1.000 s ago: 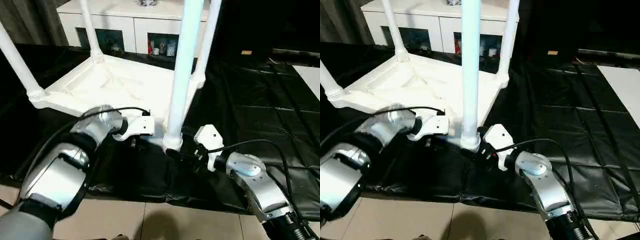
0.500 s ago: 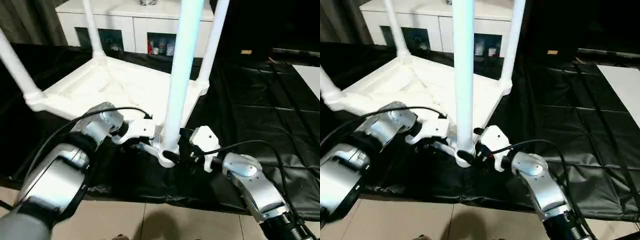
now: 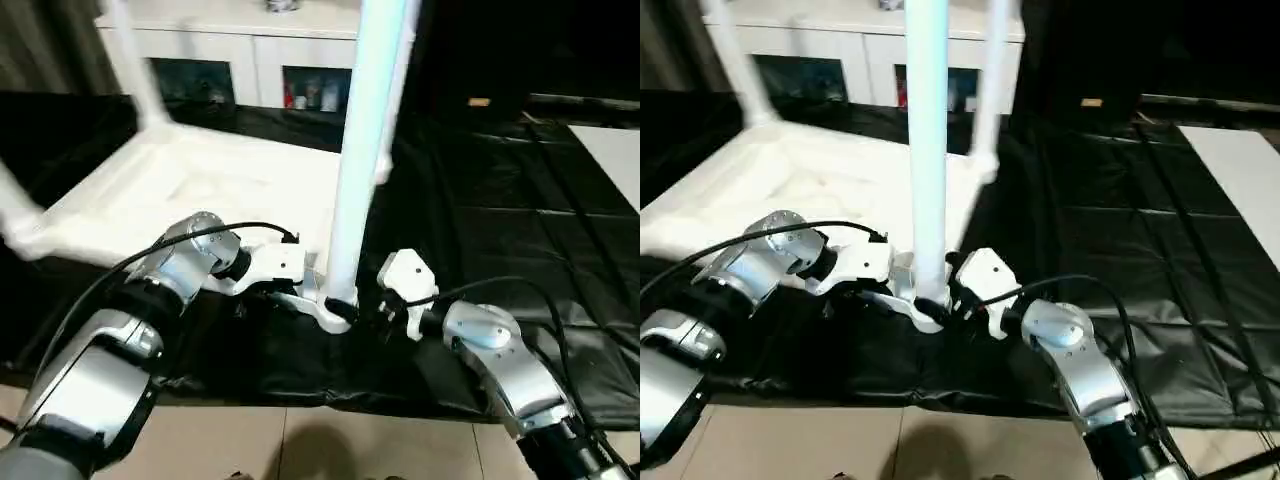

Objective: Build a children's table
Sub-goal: Rotate table base

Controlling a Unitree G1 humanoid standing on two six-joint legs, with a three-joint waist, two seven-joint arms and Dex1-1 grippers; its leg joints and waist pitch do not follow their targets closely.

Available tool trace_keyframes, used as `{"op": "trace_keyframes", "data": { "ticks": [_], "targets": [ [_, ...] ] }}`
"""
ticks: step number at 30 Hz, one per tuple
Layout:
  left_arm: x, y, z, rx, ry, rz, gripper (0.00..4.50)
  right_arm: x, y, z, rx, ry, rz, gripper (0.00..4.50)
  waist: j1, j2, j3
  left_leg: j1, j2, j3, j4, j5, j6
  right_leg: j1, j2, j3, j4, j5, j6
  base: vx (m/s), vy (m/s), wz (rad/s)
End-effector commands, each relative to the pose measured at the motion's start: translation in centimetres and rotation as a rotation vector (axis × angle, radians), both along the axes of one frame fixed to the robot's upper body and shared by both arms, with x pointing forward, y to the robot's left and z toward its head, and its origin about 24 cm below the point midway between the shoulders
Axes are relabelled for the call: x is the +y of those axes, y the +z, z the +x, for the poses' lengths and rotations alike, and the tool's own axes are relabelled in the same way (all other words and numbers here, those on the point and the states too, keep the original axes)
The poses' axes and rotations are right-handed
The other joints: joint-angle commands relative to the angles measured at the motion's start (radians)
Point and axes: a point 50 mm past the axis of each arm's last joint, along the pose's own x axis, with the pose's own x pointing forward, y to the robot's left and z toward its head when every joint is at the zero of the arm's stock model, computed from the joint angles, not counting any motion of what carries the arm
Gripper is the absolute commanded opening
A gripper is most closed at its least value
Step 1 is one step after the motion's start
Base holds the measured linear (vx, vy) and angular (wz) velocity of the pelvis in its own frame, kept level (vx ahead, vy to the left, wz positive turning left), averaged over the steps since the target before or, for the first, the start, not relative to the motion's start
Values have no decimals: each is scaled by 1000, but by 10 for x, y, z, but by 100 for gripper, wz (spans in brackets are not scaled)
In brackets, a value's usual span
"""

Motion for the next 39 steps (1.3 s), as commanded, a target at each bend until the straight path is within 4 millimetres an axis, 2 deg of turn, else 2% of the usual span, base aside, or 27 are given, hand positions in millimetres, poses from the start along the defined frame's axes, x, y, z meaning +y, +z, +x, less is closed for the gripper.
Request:
{"op": "trace_keyframes", "data": {
  "ticks": [1, 7, 9, 11, 14, 20, 23, 28, 34, 35, 37, 39],
  "targets": [
    [4, -8, -8, 52, -8, -12, 98, -36, 0, 18, -23, -241, -69, 414, 11, 5, -61, 2, 36, -14, -82, -214, 31, 57, -70, 47, -70, -171, -247, 0, 0, 0],
    [-5, -11, -8, -81, 28, -98, 49, -37, -2, 19, -16, -245, -76, 414, 8, 3, -59, 3, 35, -12, -82, -237, 34, 55, -68, 46, -74, -214, -236, 0, 0, 0],
    [-8, -10, -9, -89, 32, -131, 33, -38, -2, 20, -14, -248, -75, 414, 10, 3, -59, 6, 38, -11, -81, -241, 35, 53, -69, 48, -75, -219, -235, 0, 0, 0],
    [-10, -10, -10, -100, 38, -156, 22, -39, -2, 20, -15, -249, -77, 414, 10, 0, -59, 5, 36, -10, -82, -240, 37, 52, -66, 47, -77, -227, -227, 0, 0, 0],
    [-12, -13, -14, -94, 42, -177, 6, -39, -3, 21, -15, -252, -80, 414, 11, 1, -58, 5, 37, -12, -84, -248, 32, 52, -68, 48, -77, -243, -219, 0, 0, 0],
    [-10, -27, -30, -40, 59, -171, 6, -45, -3, 23, -18, -271, -87, 414, 4, 1, -59, 2, 38, -12, -85, -243, 32, 52, -68, 48, -73, -221, -224, 0, 0, 0],
    [-15, -31, -34, -24, 100, -187, 6, -50, -3, 25, -19, -282, -96, 414, 0, 0, -55, 4, 37, -10, -84, -257, 37, 48, -66, 48, -79, -256, -222, 0, 0, 0],
    [-21, -29, -32, -69, 107, -204, 6, -51, 0, 27, -25, -272, -92, 414, 2, -4, -52, 6, 35, -12, -86, -285, 35, 44, -66, 47, -90, -356, -184, 0, 0, 0],
    [-14, -24, -24, -139, 157, -196, 6, -45, -1, 25, -24, -247, -86, 414, 5, -4, -53, 4, 35, -13, -87, -284, 33, 42, -66, 47, -90, -353, -173, 0, 0, 0],
    [-13, -23, -23, -139, 164, -197, 32, -44, -1, 25, -24, -246, -85, 414, 6, -4, -53, 4, 36, -13, -87, -282, 32, 42, -65, 47, -89, -350, -174, 0, 0, 0],
    [-8, -23, -22, -127, 213, -211, 32, -42, -2, 23, -21, -236, -76, 414, 6, -3, -53, 3, 35, -13, -87, -282, 31, 43, -65, 47, -89, -342, -175, 0, 0, 0],
    [-5, -23, -23, -125, 216, -209, 67, -41, -2, 22, -19, -229, -73, 414, 6, -3, -53, 3, 35, -13, -87, -281, 30, 42, -65, 47, -88, -340, -176, 0, 0, 0]
  ]
}}
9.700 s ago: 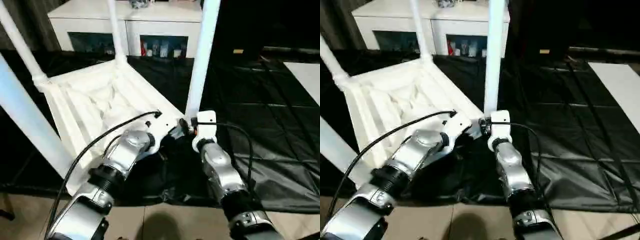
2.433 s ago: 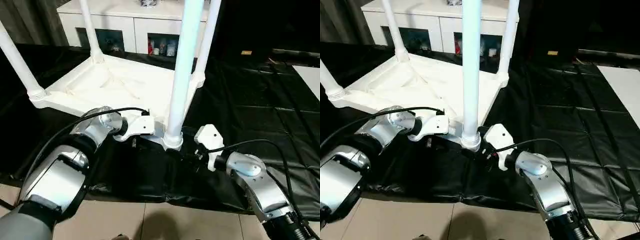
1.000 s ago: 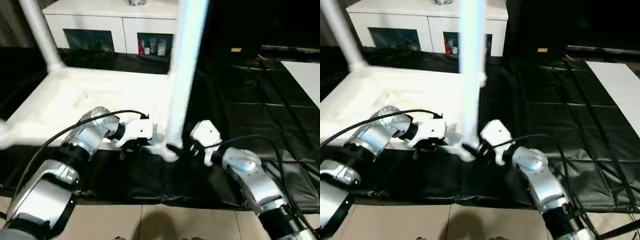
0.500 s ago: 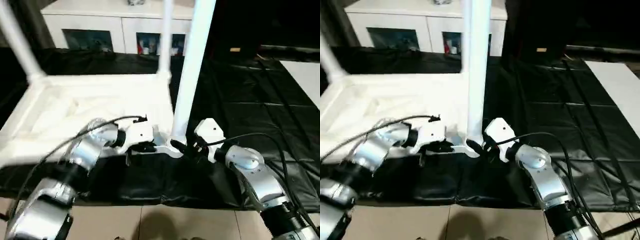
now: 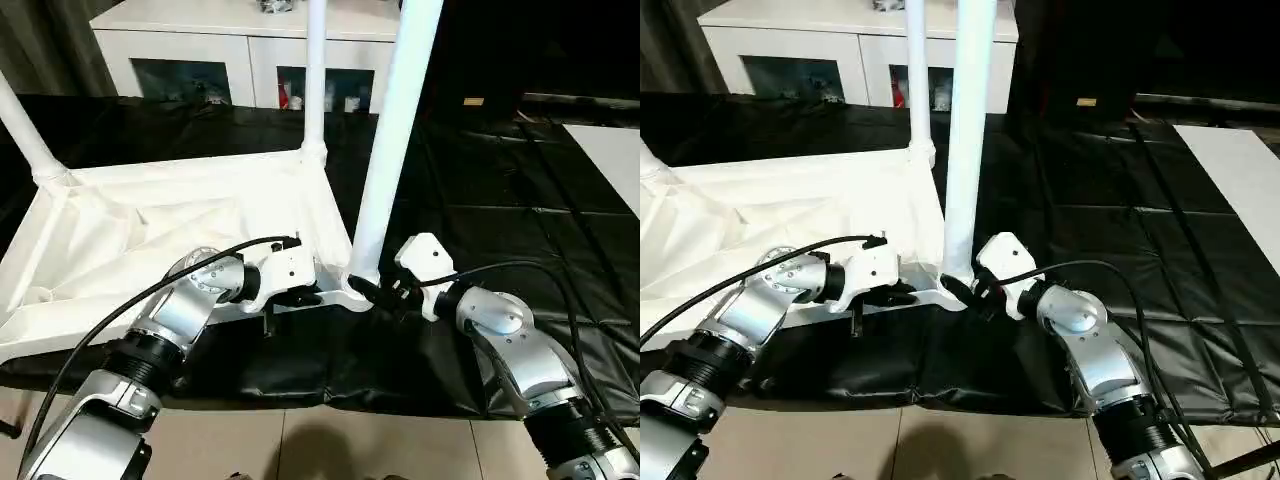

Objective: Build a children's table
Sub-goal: Rotate table base, then rotate leg to tighten

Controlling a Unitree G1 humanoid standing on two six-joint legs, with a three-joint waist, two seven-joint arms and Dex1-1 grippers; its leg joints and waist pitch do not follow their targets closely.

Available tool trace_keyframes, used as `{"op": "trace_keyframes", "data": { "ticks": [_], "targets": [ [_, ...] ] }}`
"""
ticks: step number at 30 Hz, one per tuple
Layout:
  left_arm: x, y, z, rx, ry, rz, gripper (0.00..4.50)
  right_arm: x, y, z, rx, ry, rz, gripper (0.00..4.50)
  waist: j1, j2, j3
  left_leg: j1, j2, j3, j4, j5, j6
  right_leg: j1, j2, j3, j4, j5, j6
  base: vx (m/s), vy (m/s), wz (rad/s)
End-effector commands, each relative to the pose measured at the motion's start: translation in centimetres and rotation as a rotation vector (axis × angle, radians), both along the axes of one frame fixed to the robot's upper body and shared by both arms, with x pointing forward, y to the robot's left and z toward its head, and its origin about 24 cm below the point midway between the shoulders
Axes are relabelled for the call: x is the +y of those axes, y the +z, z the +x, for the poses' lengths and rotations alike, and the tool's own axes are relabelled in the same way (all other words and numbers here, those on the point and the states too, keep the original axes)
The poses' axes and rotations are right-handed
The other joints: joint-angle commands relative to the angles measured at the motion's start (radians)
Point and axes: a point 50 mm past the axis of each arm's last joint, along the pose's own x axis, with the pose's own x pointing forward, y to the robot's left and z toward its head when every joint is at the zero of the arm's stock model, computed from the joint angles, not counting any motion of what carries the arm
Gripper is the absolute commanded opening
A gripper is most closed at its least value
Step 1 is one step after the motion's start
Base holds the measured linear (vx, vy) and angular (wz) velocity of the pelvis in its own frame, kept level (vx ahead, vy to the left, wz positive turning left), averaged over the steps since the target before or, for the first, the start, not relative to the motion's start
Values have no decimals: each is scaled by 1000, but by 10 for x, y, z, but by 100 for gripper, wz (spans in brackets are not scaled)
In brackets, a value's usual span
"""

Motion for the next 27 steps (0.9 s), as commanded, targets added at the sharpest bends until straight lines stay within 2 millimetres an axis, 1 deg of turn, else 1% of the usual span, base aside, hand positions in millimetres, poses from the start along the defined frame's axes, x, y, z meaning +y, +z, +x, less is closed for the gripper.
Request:
{"op": "trace_keyframes", "data": {
  "ticks": [1, 2, 3, 6, 7, 9, 11, 12, 13, 14, 15, 16, 17, 19, 22, 27],
  "targets": [
    [10, -10, -4, 41, 23, 33, 67, -19, -3, 4, 14, -106, -29, 414, 7, -1, -53, 3, 36, -13, -87, -282, 31, 42, -65, 47, -88, -339, -179, 0, 0, 0],
    [13, -12, -5, 40, 25, 50, 67, -19, -3, 4, 14, -102, -27, 414, 7, 2, -54, 3, 35, -13, -87, -282, 30, 41, -65, 47, -89, -339, -179, 0, 0, 0],
    [15, -14, -6, 44, 27, 56, 67, -19, -3, 3, 14, -101, -26, 414, 7, 1, -55, 4, 36, -13, -86, -282, 29, 41, -64, 48, -88, -332, -178, 0, 0, 0],
    [20, -16, -6, 59, 44, 58, 67, -19, -2, 2, 13, -93, -19, 414, 11, 4, -55, 6, 37, -13, -88, -278, 26, 40, -64, 48, -85, -309, -184, 0, 0, 0],
    [21, -16, -7, 66, 42, 59, 67, -19, -1, 2, 13, -84, -11, 414, 13, 3, -54, 6, 37, -13, -88, -284, 24, 41, -63, 48, -85, -306, -186, 0, 0, 0],
    [23, -15, -7, 67, 50, 49, 39, -19, 2, 0, 13, -68, 10, 414, 14, 0, -53, 6, 37, -12, -88, -288, 24, 41, -64, 48, -86, -309, -186, 0, 0, 0],
    [22, -14, -6, 58, 57, 39, 31, -19, 3, -2, 13, -54, 22, 414, 15, 1, -54, 5, 36, -12, -88, -286, 24, 42, -66, 48, -86, -315, -185, 0, 0, 0],
    [21, -12, -4, 40, 57, 19, 21, -19, 4, -4, 22, -34, 39, 414, 16, 1, -55, 5, 36, -13, -88, -282, 27, 43, -66, 48, -86, -311, -184, 0, 0, 0],
    [19, -11, -3, 26, 58, -1, 21, -20, 4, -6, 30, -16, 44, 414, 15, -3, -55, 3, 36, -12, -87, -277, 32, 44, -65, 48, -85, -302, -186, 0, 0, 0],
    [16, -9, -3, 20, 55, -28, 11, -21, 3, -9, 45, 10, 38, 414, 16, -2, -55, 2, 37, -13, -88, -272, 33, 45, -66, 48, -84, -299, -185, 0, 0, 0],
    [14, -8, -2, 18, 53, -43, 5, -22, 3, -10, 53, 25, 33, 414, 20, -2, -56, 6, 38, -11, -85, -263, 39, 44, -65, 49, -85, -285, -186, 0, 0, 0],
    [12, -7, -3, 12, 41, -54, 5, -24, 2, -12, 63, 36, 29, 414, 21, -1, -57, 4, 38, -11, -84, -247, 44, 45, -66, 49, -81, -257, -194, 0, 0, 0],
    [11, -7, -3, 8, 33, -60, 5, -26, 1, -13, 69, 43, 27, 414, 21, -2, -56, 1, 37, -10, -85, -243, 47, 47, -65, 48, -80, -252, -196, 0, 0, 0],
    [8, -7, -4, 21, 20, -78, 5, -29, 1, -15, 76, 48, 26, 414, 21, -2, -56, 0, 36, -10, -83, -235, 51, 47, -66, 47, -81, -255, -201, 0, 0, 0],
    [6, -9, -6, 34, 3, -73, 5, -33, 1, -15, 78, 39, 20, 414, 21, 0, -56, 0, 36, -11, -83, -237, 49, 46, -67, 46, -83, -288, -192, 0, 0, 0],
    [1, -11, -5, 35, -2, -80, 5, -38, 1, -14, 82, 27, 16, 414, 23, -1, -56, 1, 35, -9, -82, -232, 53, 46, -65, 46, -83, -275, -193, 0, 0, 0]
  ]
}}
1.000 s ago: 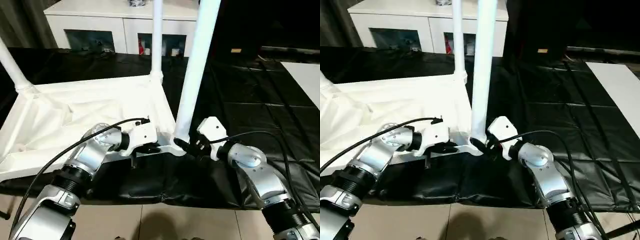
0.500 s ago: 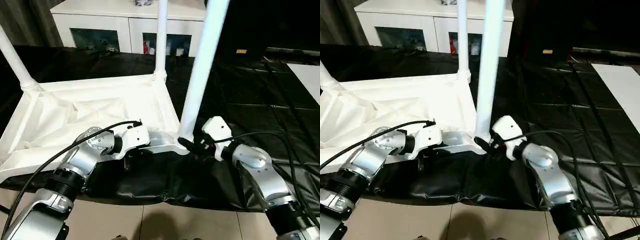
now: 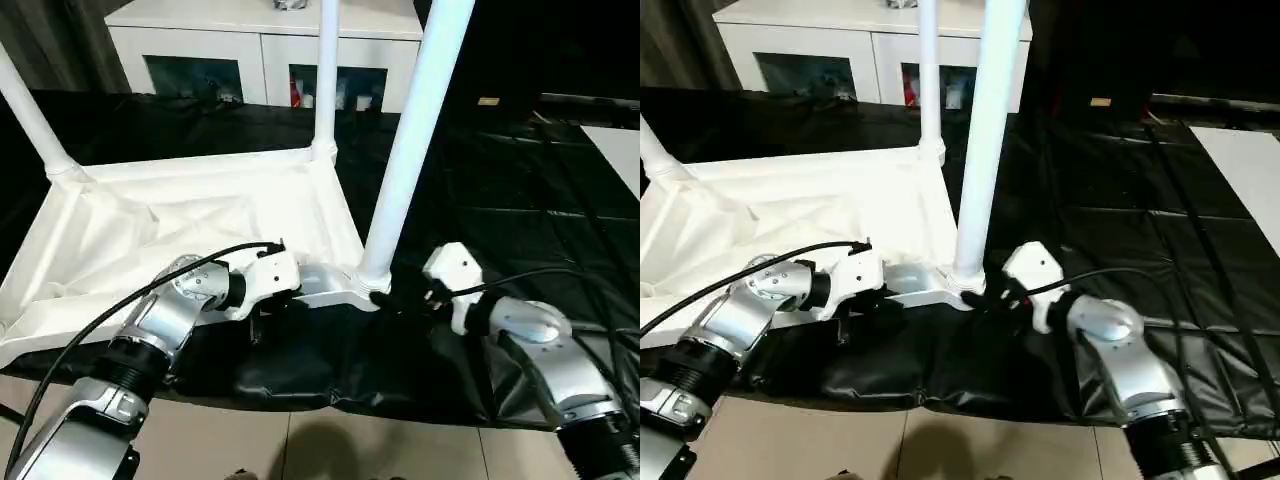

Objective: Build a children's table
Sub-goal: Rotate leg to tighten

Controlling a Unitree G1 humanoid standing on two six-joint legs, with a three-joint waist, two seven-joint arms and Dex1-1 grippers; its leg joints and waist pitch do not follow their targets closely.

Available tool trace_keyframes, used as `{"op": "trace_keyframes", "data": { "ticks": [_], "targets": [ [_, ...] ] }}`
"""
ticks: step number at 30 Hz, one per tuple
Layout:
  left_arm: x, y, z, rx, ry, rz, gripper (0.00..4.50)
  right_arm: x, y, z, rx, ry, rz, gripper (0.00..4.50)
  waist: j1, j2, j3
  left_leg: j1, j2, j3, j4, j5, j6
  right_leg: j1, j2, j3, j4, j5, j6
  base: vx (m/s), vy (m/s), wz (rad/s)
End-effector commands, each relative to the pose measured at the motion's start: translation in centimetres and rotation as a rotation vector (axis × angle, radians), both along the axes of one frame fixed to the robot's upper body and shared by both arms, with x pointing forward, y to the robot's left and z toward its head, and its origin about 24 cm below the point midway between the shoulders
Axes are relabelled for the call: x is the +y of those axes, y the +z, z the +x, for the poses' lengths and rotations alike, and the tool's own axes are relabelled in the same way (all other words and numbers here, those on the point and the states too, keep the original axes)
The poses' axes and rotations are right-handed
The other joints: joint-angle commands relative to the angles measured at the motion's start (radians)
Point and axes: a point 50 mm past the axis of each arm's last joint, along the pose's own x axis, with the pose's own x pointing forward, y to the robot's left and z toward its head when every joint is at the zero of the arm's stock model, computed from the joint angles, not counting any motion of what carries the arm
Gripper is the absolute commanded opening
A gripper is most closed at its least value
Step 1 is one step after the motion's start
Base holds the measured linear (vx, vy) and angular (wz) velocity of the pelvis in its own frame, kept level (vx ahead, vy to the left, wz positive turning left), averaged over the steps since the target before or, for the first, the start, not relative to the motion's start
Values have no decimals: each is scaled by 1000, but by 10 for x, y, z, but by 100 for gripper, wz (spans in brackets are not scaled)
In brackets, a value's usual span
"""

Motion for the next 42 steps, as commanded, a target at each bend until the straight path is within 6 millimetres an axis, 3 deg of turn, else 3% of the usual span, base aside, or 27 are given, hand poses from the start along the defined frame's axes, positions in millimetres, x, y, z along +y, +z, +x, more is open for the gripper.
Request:
{"op": "trace_keyframes", "data": {
  "ticks": [1, 3, 6, 10, 18, 22, 27, 33, 34, 35, 42],
  "targets": [
    [-11, 0, 0, 26, -6, -77, 5, -3, 2, -1, 0, -5, 15, 414, 3, -9, -55, 4, 35, -8, -80, -229, 55, 46, -64, 47, -83, -280, -192, 0, 0, 0],
    [-12, 1, 1, 38, 3, -88, 53, -3, 2, -1, 0, -5, 13, 414, 7, -8, -55, 3, 36, -9, -80, -225, 55, 46, -65, 47, -83, -288, -191, 0, 0, 0],
    [-15, 4, 4, 11, 9, -92, 76, -2, 1, -1, 1, -4, 13, 414, 16, -5, -59, 6, 38, -9, -78, -213, 54, 46, -66, 47, -82, -267, -199, 0, 0, 0],
    [-20, 4, 7, -13, 5, -91, 76, 3, 0, -3, 3, 8, 17, 414, 18, -7, -61, 3, 36, -9, -76, -188, 65, 51, -63, 45, -72, -172, -214, 0, 0, 0],
    [-17, 0, 9, -12, 22, -56, 76, 4, -1, -5, 10, 23, 14, 414, 18, -7, -57, 5, 36, -9, -79, -228, 56, 50, -64, 45, -81, -247, -198, 0, 0, 0],
    [-11, -5, 7, 21, 28, -34, 39, 1, -1, -5, 14, 22, 12, 414, 18, -7, -55, 5, 37, -11, -82, -249, 47, 48, -67, 45, -88, -318, -175, 0, 0, 0],
    [-7, -8, 4, 40, 25, -48, 3, 1, 1, -5, 28, 40, 29, 414, 15, -7, -57, 2, 37, -11, -81, -225, 51, 49, -66, 45, -84, -284, -182, 0, 0, 0],
    [-15, -5, -13, 66, -109, -160, 3, 3, 1, -5, 65, 104, 27, 414, 13, -12, -60, -2, 39, -9, -77, -174, 76, 53, -67, 45, -73, -193, -216, 0, 0, 0],
    [-16, -4, -15, 63, -126, -163, 3, 3, 1, -5, 69, 111, 20, 414, 14, -18, -61, 1, 40, -7, -74, -168, 80, 51, -66, 46, -72, -184, -219, 0, 0, 0],
    [-19, -4, -18, 63, -150, -170, 3, 4, 0, -4, 76, 124, 10, 414, 14, -13, -60, 1, 39, -7, -74, -164, 86, 50, -66, 46, -71, -181, -224, 0, 0, 0],
    [-25, -4, -26, 52, -223, -163, 3, 8, 1, -13, 142, 277, -7, 414, 25, -18, -57, 8, 42, -2, -75, -178, 90, 47, -65, 47, -71, -214, -217, 0, 0, 0]
  ]
}}
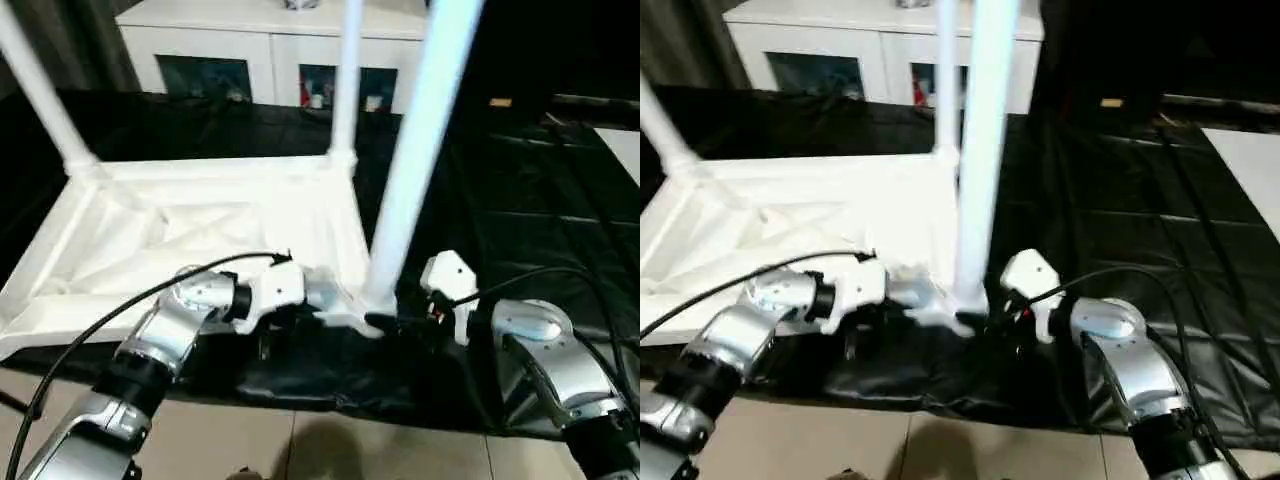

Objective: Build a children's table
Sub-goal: Rotate leg to tighten

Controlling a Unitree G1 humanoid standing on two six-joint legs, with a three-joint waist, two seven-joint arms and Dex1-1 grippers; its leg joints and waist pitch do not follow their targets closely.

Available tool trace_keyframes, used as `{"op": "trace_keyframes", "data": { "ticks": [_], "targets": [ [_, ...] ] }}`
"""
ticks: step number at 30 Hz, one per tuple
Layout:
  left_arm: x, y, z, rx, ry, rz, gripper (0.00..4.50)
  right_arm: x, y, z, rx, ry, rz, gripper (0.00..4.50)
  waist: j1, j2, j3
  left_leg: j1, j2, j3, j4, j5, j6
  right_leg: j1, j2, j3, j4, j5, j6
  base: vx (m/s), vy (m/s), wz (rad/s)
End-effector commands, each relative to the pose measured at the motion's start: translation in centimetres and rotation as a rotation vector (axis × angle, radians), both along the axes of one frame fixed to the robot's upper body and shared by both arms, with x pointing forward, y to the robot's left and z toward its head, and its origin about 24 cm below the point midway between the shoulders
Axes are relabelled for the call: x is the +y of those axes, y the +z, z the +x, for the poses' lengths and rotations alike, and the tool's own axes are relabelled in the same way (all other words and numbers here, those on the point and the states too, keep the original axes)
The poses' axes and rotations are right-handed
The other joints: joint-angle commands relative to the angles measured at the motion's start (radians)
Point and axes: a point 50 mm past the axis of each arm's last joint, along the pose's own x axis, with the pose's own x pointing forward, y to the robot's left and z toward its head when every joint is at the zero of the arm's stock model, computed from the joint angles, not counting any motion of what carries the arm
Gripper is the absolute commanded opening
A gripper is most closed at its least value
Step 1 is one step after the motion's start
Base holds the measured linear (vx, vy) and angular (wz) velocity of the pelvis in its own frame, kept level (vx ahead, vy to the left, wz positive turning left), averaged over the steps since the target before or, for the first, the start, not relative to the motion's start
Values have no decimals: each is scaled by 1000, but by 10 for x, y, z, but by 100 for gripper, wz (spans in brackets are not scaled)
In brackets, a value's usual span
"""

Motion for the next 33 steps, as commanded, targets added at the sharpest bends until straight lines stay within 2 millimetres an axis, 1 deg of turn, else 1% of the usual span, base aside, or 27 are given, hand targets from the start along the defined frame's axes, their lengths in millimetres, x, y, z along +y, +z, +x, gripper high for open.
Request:
{"op": "trace_keyframes", "data": {
  "ticks": [1, 5, 8, 9, 11, 12, 13, 15, 16, 21, 22, 25, 26, 28, 30, 33],
  "targets": [
    [-10, -2, -6, 1, -65, -47, 3, 3, 6, -3, 6, 67, 5, 414, -4, -20, -56, 6, 41, -6, -74, -187, 87, 48, -62, 47, -74, -228, -210, 0, 0, 0],
    [-9, 1, -4, -2, -62, -51, 3, 3, 7, -4, 19, 106, 3, 414, -3, -21, -56, 3, 40, -7, -75, -190, 81, 48, -65, 47, -77, -266, -189, 0, 0, 0],
    [-9, 3, -4, 0, -66, -50, 3, 2, 7, -2, 25, 110, 5, 414, -1, -22, -58, 2, 40, -7, -73, -170, 81, 48, -65, 47, -75, -254, -188, 0, 0, 0],
    [-8, 3, -4, 0, -66, -48, 1, 2, 8, -1, 26, 111, 6, 396, -1, -23, -60, 2, 40, -7, -72, -161, 83, 48, -65, 47, -73, -241, -190, 0, 0, 0],
    [-5, 3, -4, 2, -67, -43, 1, 1, 10, 1, 34, 115, 19, 396, -2, -23, -60, 1, 39, -7, -71, -155, 87, 49, -64, 46, -71, -231, -196, 0, 0, 0],
    [-5, 3, -5, 2, -66, -41, 0, 1, 10, 1, 40, 119, 23, 367, -2, -23, -59, 0, 39, -7, -71, -158, 88, 49, -64, 45, -72, -236, -197, 0, 0, 0],
    [-4, 2, -5, 2, -65, -41, 0, 2, 10, 1, 43, 121, 23, 367, -1, -24, -60, 1, 39, -7, -71, -155, 89, 49, -64, 46, -72, -234, -196, 0, 0, 0],
    [-4, 2, -4, 2, -63, -41, 0, 2, 9, 1, 46, 124, 22, 348, -1, -23, -60, 1, 40, -7, -71, -151, 88, 48, -64, 45, -71, -231, -197, 0, 0, 0],
    [-4, 2, -4, 2, -63, -40, 0, 2, 9, 1, 48, 127, 21, 348, 0, -24, -60, 0, 39, -7, -70, -148, 88, 49, -65, 46, -71, -229, -197, 0, 0, 0],
    [-4, 2, -4, 4, -61, -39, 0, 2, 7, 2, 61, 144, 12, 293, 2, -23, -60, 2, 39, -6, -70, -152, 87, 48, -64, 45, -72, -235, -199, 0, 0, 0],
    [-3, 3, -3, 3, -60, -39, 0, 2, 7, 2, 62, 147, 9, 293, 2, -23, -60, 2, 39, -6, -70, -152, 86, 49, -65, 45, -71, -236, -199, 0, 0, 0],
    [-3, 3, -3, 3, -60, -37, 0, 1, 6, 2, 65, 149, 6, 267, 2, -23, -60, 1, 39, -7, -70, -155, 83, 49, -65, 45, -72, -243, -194, 0, 0, 0],
    [-3, 3, -3, 2, -59, -35, 0, 1, 6, 2, 66, 151, 3, 262, 2, -21, -61, 1, 39, -7, -70, -153, 83, 50, -65, 45, -71, -240, -194, 0, 0, 0],
    [-2, 3, -2, -1, -56, -32, 0, 2, 5, 2, 70, 155, -1, 253, 2, -22, -62, 1, 39, -7, -69, -145, 86, 50, -64, 45, -69, -220, -199, 0, 0, 0],
    [-1, 3, -2, -3, -53, -30, 0, 2, 3, 1, 76, 163, -11, 247, 2, -21, -62, 1, 39, -7, -69, -142, 87, 50, -64, 44, -68, -214, -201, 0, 0, 0],
    [-1, 3, -1, -6, -49, -29, 0, 2, 1, 0, 81, 167, -19, 243, 2, -22, -61, 2, 39, -7, -70, -153, 84, 50, -65, 44, -70, -232, -201, 0, 0, 0]
  ]
}}
